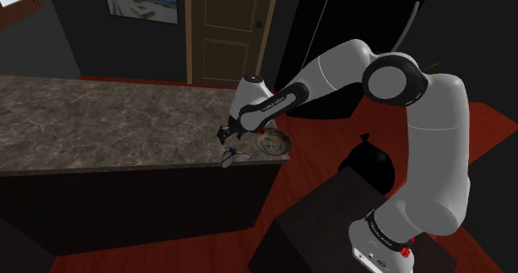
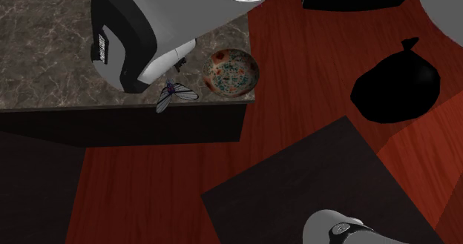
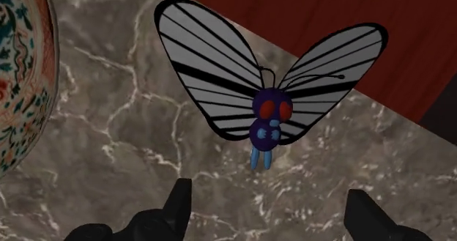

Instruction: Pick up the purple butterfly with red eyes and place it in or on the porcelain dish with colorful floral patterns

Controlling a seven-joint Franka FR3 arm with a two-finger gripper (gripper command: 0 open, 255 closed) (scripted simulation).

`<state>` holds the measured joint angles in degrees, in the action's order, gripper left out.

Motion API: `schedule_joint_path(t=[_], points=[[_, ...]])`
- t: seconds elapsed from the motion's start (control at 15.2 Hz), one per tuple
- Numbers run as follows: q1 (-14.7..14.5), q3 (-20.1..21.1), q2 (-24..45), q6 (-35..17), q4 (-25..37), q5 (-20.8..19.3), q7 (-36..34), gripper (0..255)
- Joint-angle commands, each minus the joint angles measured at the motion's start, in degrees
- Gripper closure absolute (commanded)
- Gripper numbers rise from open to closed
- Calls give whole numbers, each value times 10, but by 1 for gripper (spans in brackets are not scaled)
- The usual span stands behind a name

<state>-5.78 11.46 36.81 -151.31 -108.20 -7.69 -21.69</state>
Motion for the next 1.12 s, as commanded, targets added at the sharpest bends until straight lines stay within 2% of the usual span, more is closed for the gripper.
schedule_joint_path(t=[0.0, 0.13, 0.66, 1.06], points=[[16, 17, -42, -30, -67, 7, 19, 0], [36, 38, -80, -54, -125, 19, 42, 0], [17, 20, -22, -88, -100, 3, 30, 0], [17, 20, -22, -88, -100, 3, 30, 0]])
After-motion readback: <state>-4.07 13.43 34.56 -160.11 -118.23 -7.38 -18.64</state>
